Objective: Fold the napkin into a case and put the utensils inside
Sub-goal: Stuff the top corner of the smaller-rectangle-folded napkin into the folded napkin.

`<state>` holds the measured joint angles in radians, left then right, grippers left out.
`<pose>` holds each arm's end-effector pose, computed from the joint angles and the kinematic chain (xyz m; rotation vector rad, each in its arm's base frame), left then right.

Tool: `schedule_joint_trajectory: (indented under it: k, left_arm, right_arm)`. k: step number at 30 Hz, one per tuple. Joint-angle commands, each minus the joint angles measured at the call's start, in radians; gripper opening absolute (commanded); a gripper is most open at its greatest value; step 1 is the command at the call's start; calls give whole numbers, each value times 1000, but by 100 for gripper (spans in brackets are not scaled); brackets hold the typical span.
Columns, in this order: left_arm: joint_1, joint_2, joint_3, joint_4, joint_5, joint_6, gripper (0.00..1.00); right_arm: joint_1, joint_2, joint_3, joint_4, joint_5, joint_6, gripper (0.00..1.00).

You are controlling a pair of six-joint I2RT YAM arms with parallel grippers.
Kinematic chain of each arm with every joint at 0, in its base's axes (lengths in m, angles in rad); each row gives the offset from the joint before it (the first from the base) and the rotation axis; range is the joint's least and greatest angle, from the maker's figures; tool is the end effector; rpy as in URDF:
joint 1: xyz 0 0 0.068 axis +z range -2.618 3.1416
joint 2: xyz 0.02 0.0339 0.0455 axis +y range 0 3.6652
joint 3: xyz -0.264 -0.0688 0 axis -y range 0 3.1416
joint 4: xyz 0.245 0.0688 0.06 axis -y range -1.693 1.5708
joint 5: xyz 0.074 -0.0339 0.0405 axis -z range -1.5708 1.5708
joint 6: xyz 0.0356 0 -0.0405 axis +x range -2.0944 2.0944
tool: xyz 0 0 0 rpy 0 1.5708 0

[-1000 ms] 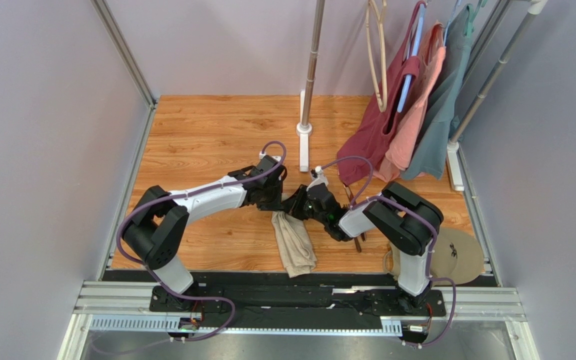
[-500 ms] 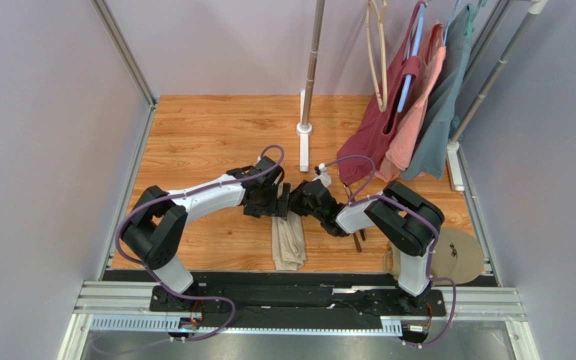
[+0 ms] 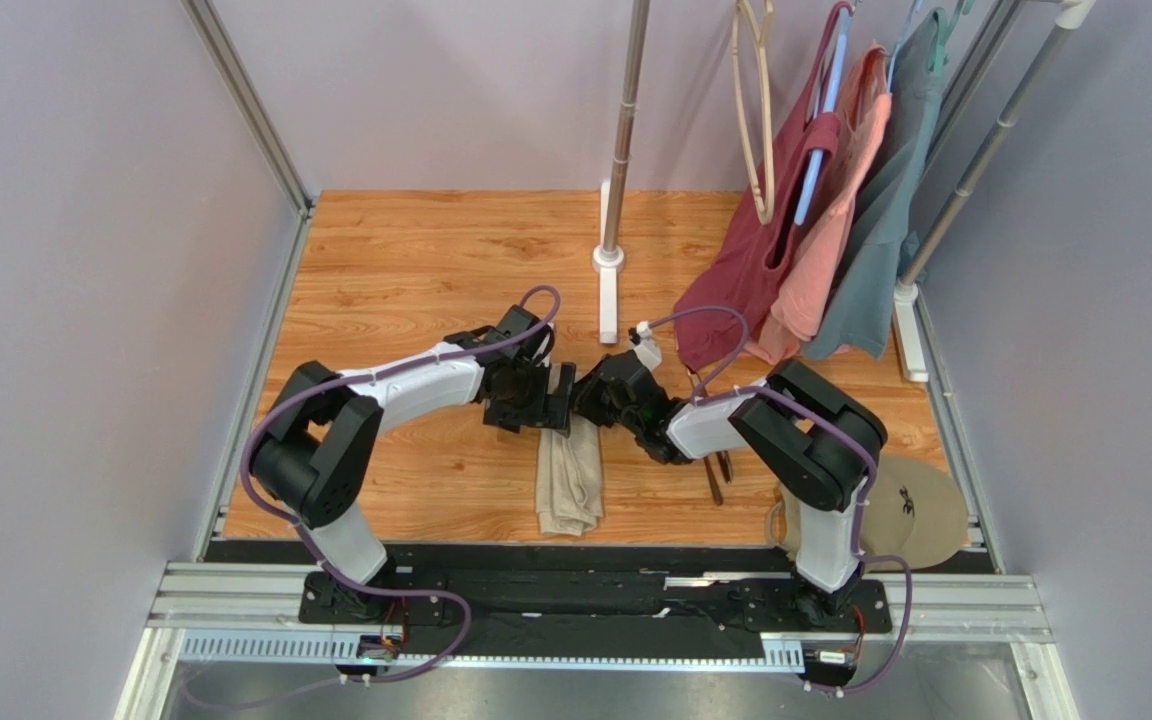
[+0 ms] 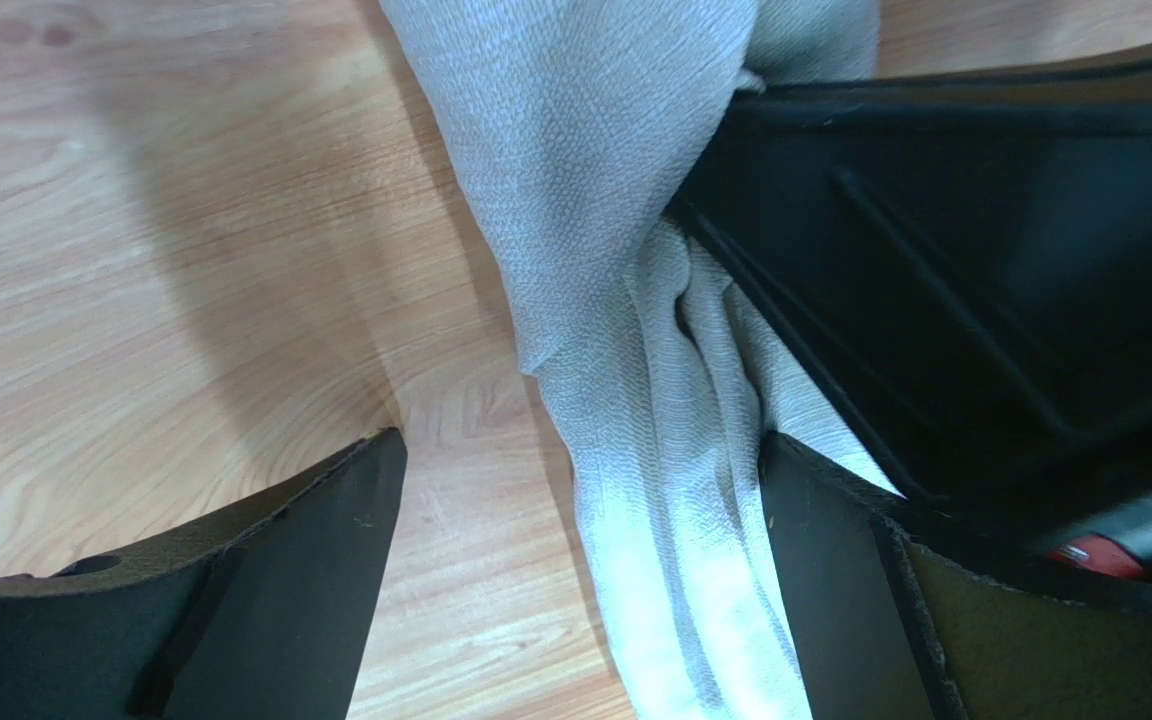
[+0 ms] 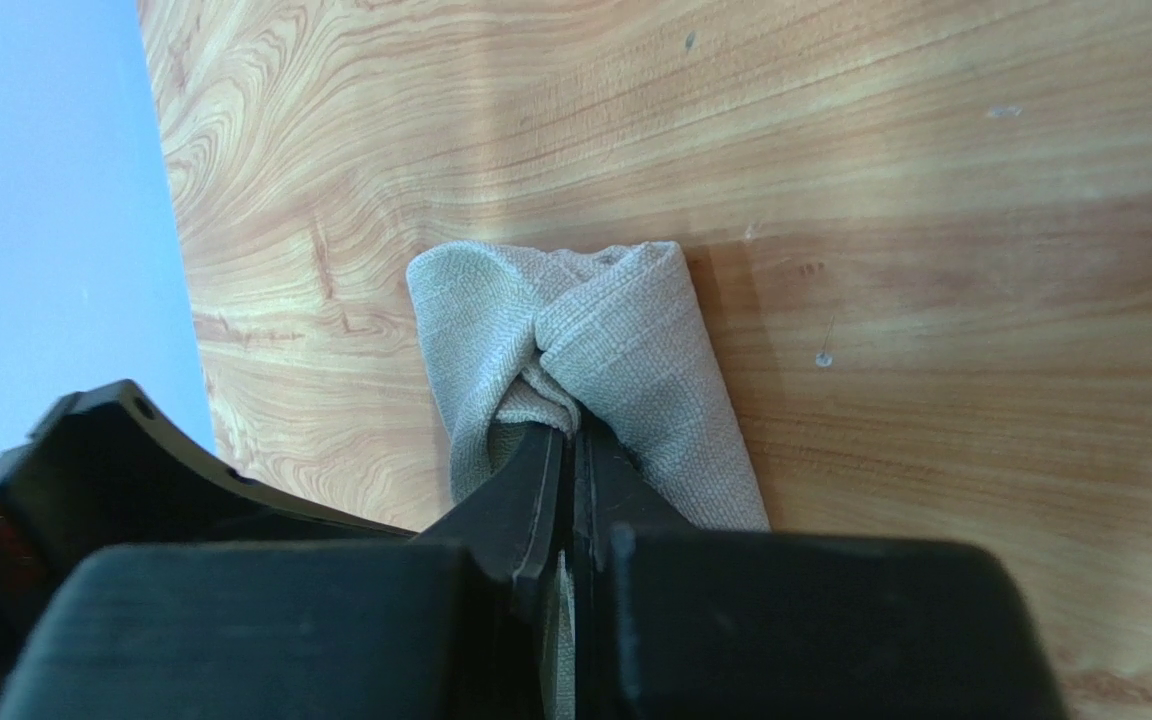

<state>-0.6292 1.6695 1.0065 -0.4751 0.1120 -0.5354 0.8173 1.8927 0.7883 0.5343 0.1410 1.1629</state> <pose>0.2579 -0.1927 0.1734 0.1659 2.7985 -0.4701 0.2494 0.2586 0.1131 0.4844 2.2573 0.9652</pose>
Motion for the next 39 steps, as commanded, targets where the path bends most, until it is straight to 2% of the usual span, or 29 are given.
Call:
schedule_joint_trajectory:
  k: [1,5,10,16,22,26,31,36,38,39]
  left_arm:
    - [-6,29,7,180,51,40,95]
    - [0,36,17,174,41,26,95]
    - [6,-59,-74,246,60,-20,98]
    - [19,-120,-124,311,57,11,99]
    - [25,-47,-77,297,80,-23,99]
    - [25,-82,-159,397,124,-70,99]
    - [29,-148,-238,520,94,-92,99]
    - [29,-42,-183,495,92,-110,98]
    - [29,-10,-145,434,68,-116,95]
    - [29,16,-137,422,40,-133,90]
  right_arm:
    - [20,19,54,-82,-33,5,2]
    - [20,26,39,-31,-64,-3,2]
    - [19,13,28,-5,-80,-26,2]
    - [5,28,17,47,-185,0,3]
    - [5,29,8,55,-190,18,2]
    - [5,2,-3,59,-182,-6,2]
    - [-1,11,0,59,-193,-16,2]
    - [-10,40,31,44,-238,-28,2]
    - [-10,37,46,12,-239,-42,2]
    - [-10,36,43,22,-238,-43,2]
